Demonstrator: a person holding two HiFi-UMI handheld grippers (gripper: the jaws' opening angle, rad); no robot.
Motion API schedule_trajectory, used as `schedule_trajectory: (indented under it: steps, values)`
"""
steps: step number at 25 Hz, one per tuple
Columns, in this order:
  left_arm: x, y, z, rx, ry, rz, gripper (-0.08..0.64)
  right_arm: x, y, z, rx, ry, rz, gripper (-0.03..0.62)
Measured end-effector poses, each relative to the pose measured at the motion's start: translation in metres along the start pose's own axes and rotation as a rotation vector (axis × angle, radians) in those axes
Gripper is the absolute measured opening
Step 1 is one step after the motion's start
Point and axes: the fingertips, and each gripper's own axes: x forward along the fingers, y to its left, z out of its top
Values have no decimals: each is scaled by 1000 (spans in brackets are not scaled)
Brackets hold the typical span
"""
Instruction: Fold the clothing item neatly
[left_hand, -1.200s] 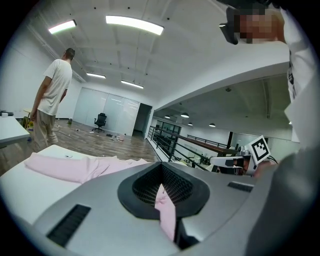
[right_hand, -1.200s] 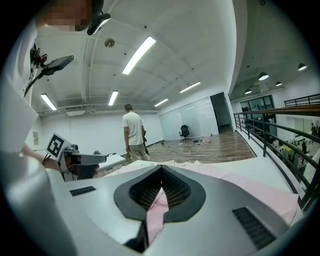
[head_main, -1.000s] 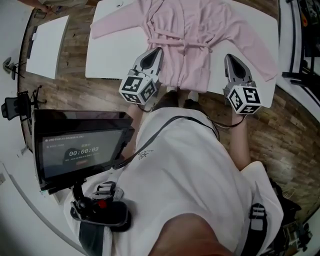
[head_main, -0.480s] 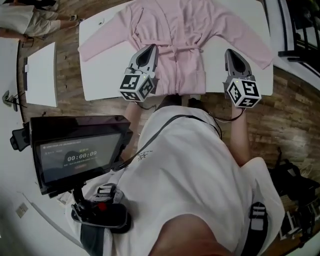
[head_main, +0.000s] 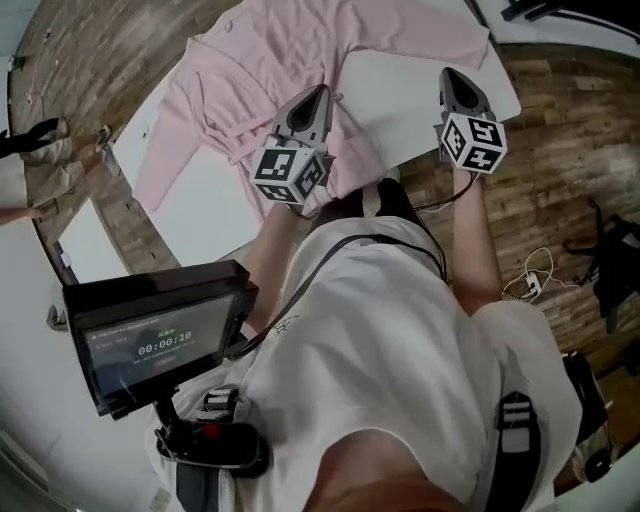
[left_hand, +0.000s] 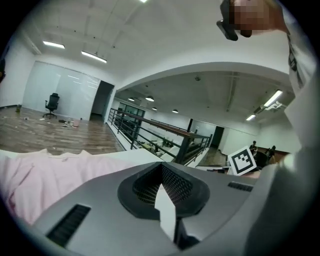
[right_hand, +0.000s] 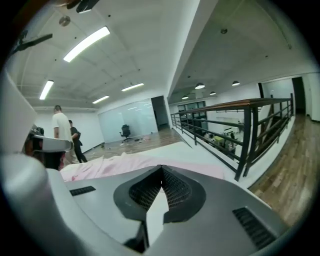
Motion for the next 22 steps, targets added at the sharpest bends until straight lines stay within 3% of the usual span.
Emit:
schedule_trajectory:
  steps: [3,6,8,10,16,22]
  values:
    - [18,-35,4,32,10,-108,-2,-7,-29,-13,3,13,-116,-3]
    - [21,-57,3,49,14,-164,-2,-4,-46,-26,-17,41,-191,-3]
    - [24,-65,-1,41,20,-172,-2,3,-58,-33,-21,68,-222,-3]
    - [29,-70,-6,28,32,-170,-2,11,-67,-39,-5,99,-231,63]
    - [27,-72,-15,28,68,-172,-2,30,-79,-53,30,178,-269,112]
    - [31,-70,-16,39,81,-148,-2,38,-101,-64,84,242,-318,118]
